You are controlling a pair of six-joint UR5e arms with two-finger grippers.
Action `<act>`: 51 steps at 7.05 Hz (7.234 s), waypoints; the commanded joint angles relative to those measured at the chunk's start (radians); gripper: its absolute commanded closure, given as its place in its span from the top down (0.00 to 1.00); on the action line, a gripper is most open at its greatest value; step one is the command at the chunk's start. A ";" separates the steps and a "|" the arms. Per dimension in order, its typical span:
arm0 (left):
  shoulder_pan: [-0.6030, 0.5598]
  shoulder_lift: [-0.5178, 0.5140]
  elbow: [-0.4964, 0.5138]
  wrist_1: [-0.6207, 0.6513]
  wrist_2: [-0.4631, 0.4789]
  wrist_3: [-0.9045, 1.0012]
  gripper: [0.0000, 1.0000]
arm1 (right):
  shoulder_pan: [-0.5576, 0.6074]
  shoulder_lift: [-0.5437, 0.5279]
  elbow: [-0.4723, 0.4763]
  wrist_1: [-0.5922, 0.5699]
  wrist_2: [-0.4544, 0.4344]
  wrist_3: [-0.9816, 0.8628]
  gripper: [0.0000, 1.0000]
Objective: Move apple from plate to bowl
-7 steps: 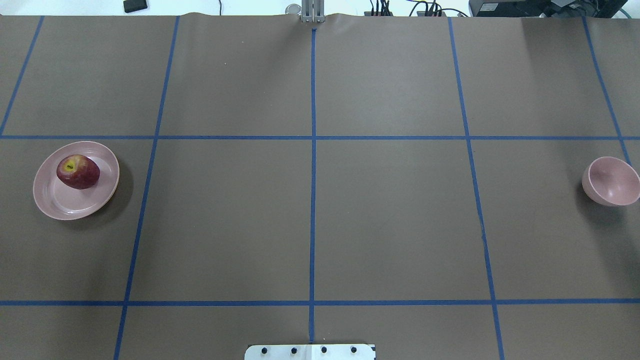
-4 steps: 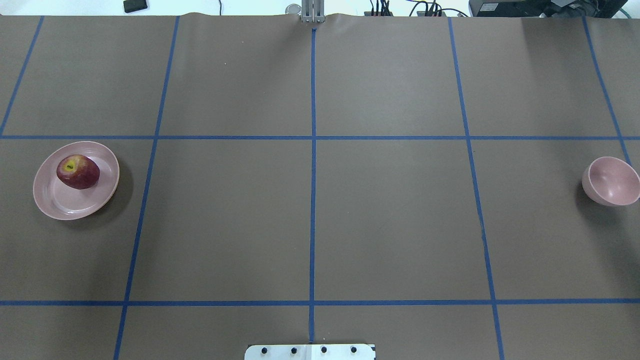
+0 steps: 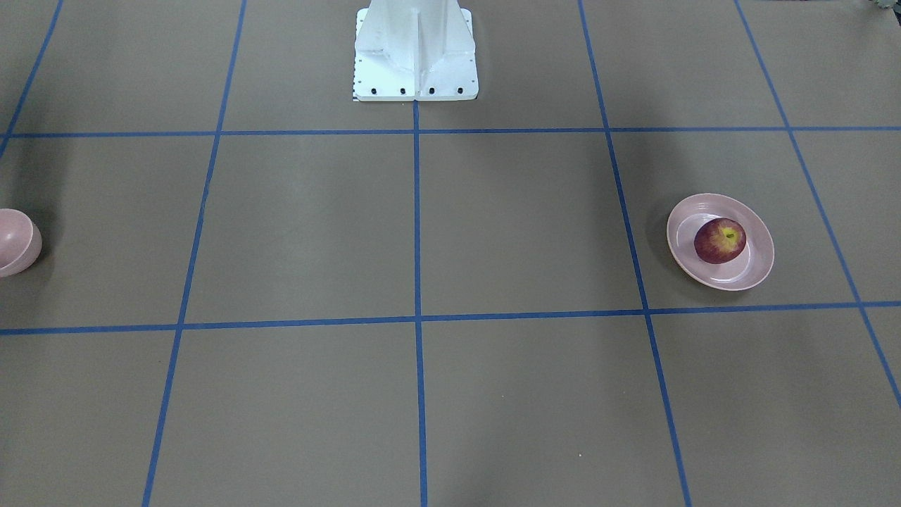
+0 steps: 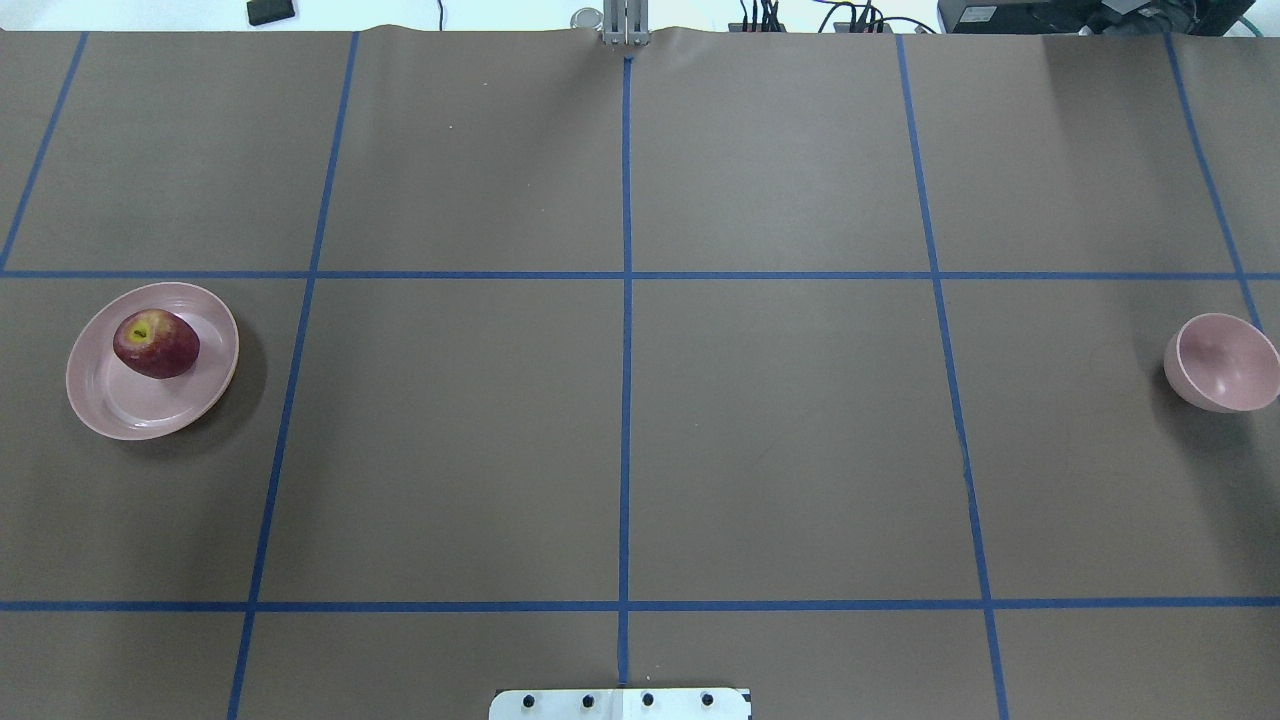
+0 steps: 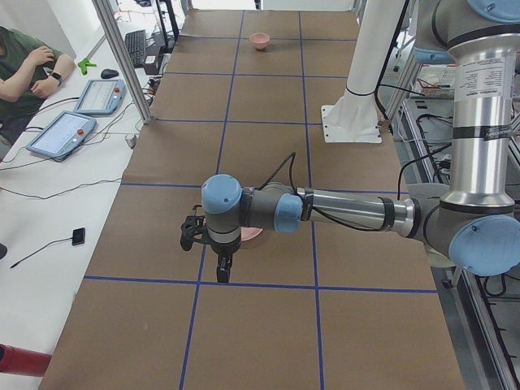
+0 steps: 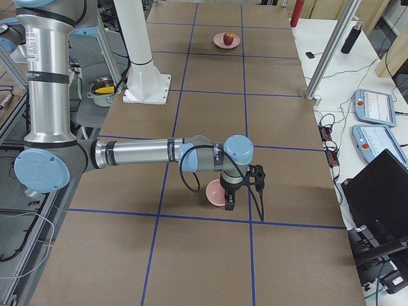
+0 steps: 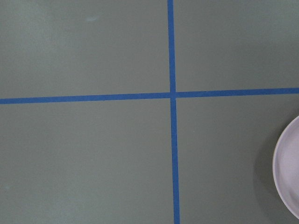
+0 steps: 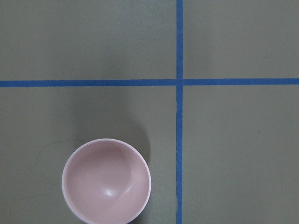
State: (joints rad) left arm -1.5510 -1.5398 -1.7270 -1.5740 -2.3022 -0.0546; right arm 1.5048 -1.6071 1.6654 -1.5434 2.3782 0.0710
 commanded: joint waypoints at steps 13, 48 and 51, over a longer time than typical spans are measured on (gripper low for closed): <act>0.051 0.000 0.023 -0.072 0.009 -0.004 0.99 | -0.219 0.039 -0.314 0.259 0.064 0.009 0.19; 0.574 -0.138 0.108 -0.391 0.099 -0.832 0.97 | -0.339 0.349 0.090 0.252 0.242 0.971 0.00; 0.591 -0.140 0.127 -0.397 0.116 -0.832 0.97 | -0.391 0.378 0.097 0.250 0.224 0.999 0.00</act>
State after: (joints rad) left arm -0.9669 -1.6788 -1.6041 -1.9684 -2.1888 -0.8867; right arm 1.1450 -1.2485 1.7614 -1.2919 2.6152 1.0483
